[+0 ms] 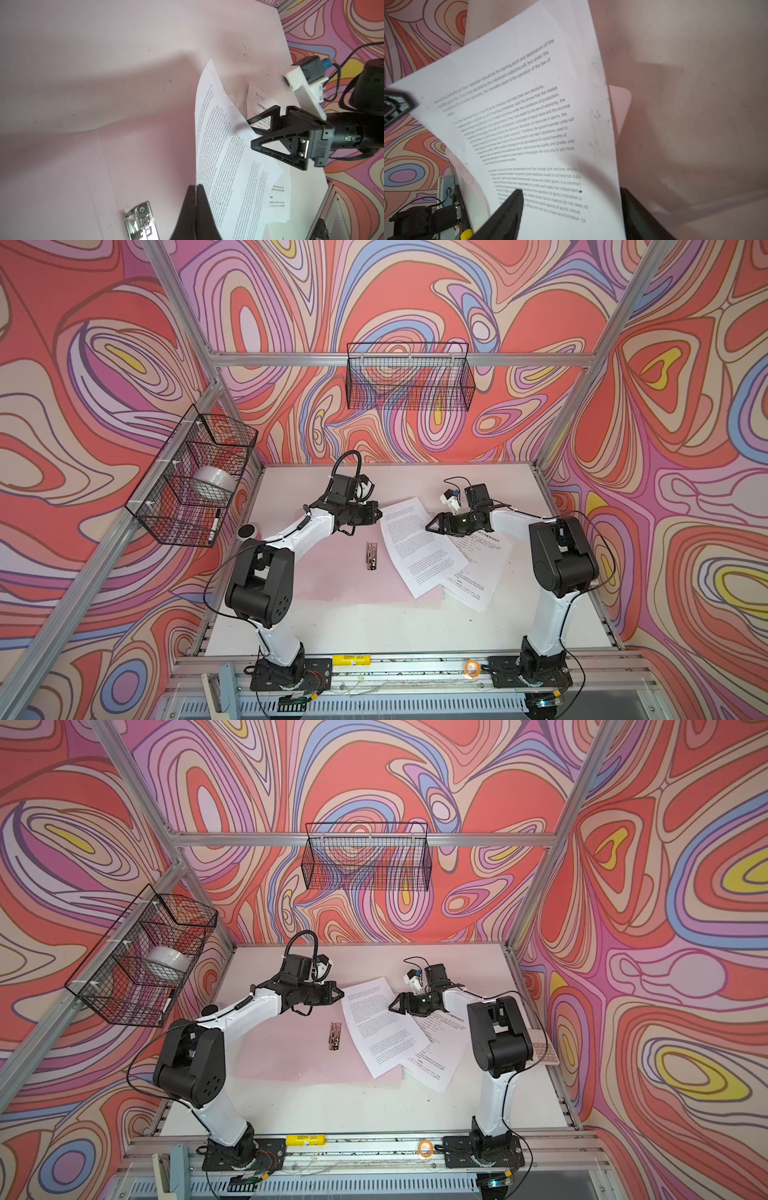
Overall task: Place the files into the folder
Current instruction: 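Carry the papers over the open folder with both grippers, then open the left gripper and withdraw it while the right holds the papers upright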
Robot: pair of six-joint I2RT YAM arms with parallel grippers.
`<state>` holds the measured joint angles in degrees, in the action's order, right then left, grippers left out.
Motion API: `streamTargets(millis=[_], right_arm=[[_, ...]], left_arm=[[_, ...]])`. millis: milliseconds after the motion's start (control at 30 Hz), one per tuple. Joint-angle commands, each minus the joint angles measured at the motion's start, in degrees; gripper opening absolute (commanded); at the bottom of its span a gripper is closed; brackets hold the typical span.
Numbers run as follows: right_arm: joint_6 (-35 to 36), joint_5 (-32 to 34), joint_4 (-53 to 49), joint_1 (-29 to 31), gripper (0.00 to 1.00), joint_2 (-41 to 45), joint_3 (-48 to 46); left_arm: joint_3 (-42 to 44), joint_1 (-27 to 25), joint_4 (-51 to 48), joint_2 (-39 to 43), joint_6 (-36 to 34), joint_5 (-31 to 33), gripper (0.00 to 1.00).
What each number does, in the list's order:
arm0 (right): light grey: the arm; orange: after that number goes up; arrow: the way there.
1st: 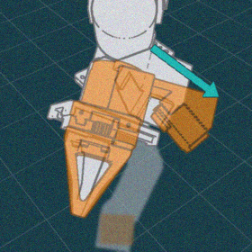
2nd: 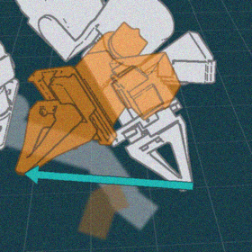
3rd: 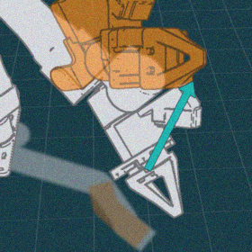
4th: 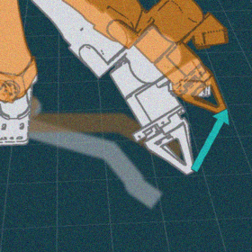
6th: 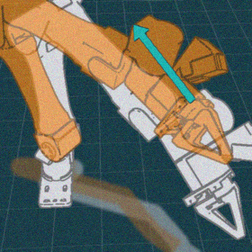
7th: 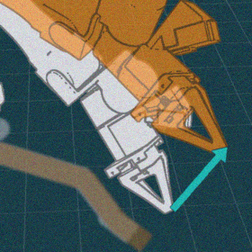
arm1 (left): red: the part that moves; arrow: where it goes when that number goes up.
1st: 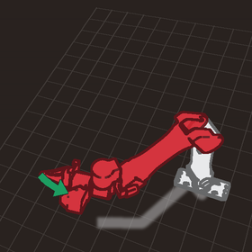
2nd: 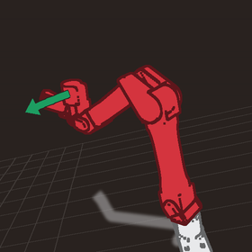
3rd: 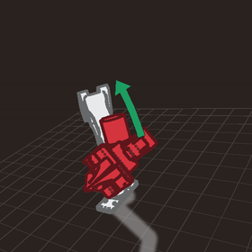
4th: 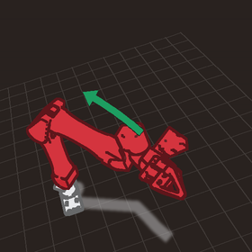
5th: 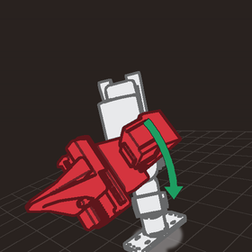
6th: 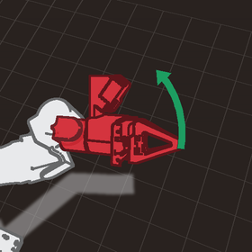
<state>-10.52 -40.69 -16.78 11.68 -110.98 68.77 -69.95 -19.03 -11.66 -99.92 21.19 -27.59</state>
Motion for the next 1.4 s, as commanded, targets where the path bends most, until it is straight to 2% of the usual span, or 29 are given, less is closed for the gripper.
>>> streamTargets(millis=[0, 333, 567, 667, 767, 933, 1067, 1100, 1133, 1200, 1233, 1267, 1300, 1333, 1367], right_arm=[[0.94, -2.46, -1.42, -0.21, 0.73, 3.74, -1.29], [-2.97, -6.80, -0.58, -0.07, 0.67, 6.56, -4.96], [-4.99, -7.77, 2.88, 0.34, 0.65, 8.40, -11.33], [-5.98, -8.61, 4.19, 0.94, 0.62, 9.12, -12.67], [-7.15, -9.95, 5.93, 1.65, 0.55, 9.11, -13.86], [-7.50, -11.15, 7.09, 2.81, 0.54, 9.18, -14.70], [-7.55, -11.35, 7.17, 3.73, 0.46, 8.73, -14.46], [-7.57, -11.30, 7.17, 3.87, 0.40, 8.59, -14.46], [-7.72, -11.18, 7.25, 4.04, 0.31, 8.42, -14.39], [-8.47, -10.47, 7.74, 4.26, 0.05, 8.25, -14.29], [-8.93, -10.15, 8.04, 4.56, 0.00, 8.23, -14.15], [-10.12, -9.45, 8.82, 4.87, 0.00, 8.23, -13.98], [-11.42, -9.40, 10.13, 5.13, 0.00, 8.36, -14.06], [-13.18, -9.45, 12.28, 5.51, 0.00, 8.54, -14.17], [-15.49, -9.24, 14.75, 5.92, 0.00, 8.67, -14.35]], left_arm=[[0.69, 0.52, 2.37, -1.44, 0.07, -0.66, 0.00], [2.85, 0.48, 6.28, -2.65, 2.64, -1.06, 0.00], [5.86, 0.48, 10.69, -3.08, 4.70, -0.88, 0.00], [6.14, 0.48, 11.47, -3.11, 5.26, -0.88, 0.00], [6.16, 0.48, 11.57, -3.15, 5.51, -0.62, 0.00], [6.41, 0.62, 12.40, -3.27, 6.35, -0.85, 0.00], [7.23, 0.96, 13.83, -2.81, 7.35, -1.46, 0.00], [7.39, 1.16, 14.02, -2.62, 7.52, -1.58, 0.00], [7.60, 1.22, 14.08, -2.42, 7.63, -1.70, 0.00], [7.55, 1.46, 13.63, -2.00, 7.56, -1.72, 0.00], [7.51, 1.57, 13.12, -1.58, 7.54, -1.61, 0.00], [7.57, 1.82, 12.54, -0.86, 7.55, -1.30, 0.01], [7.62, 1.93, 11.82, -0.05, 7.55, -0.57, 0.21], [7.87, 2.04, 11.03, 1.21, 7.47, 0.68, 0.49], [7.77, 2.19, 9.44, 2.66, 7.30, 2.55, 0.98]])
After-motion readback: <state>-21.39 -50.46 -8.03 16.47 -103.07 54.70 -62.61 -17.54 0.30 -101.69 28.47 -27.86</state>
